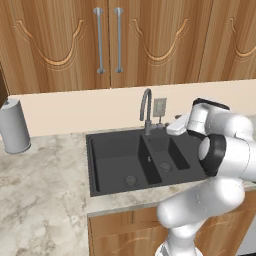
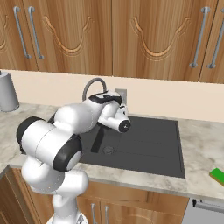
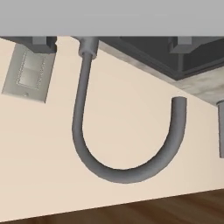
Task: Soak the sponge with water for a few seconds and then drop it inside the sink.
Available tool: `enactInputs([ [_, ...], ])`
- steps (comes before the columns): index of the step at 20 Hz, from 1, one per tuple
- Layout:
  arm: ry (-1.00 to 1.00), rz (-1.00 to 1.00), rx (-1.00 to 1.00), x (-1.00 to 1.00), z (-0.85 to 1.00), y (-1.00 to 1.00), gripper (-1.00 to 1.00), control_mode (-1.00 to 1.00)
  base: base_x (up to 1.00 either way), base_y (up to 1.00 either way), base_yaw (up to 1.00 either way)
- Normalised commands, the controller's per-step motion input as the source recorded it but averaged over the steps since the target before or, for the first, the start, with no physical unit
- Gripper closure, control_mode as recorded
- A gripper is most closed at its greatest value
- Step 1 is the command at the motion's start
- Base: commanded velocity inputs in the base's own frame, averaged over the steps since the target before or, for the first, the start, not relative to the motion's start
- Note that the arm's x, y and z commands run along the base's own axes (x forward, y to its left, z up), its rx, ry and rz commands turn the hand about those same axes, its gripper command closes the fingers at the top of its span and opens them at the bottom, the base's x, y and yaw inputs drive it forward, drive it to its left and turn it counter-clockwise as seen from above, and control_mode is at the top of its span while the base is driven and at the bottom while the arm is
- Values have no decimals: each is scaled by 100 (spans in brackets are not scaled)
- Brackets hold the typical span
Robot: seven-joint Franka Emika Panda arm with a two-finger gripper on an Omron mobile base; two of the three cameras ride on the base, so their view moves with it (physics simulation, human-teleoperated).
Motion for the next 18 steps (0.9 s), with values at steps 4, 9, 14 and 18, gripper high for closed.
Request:
enactInputs([
  [4,-8,0,0,23,-17,-1,-100,-100,0,0,0],
  [9,-4,0,0,27,-2,-2,-100,-100,0,0,0],
  [14,-2,0,0,13,0,-15,-100,-100,0,0,0],
  [18,0,3,1,0,0,-40,-100,-100,0,0,0],
])
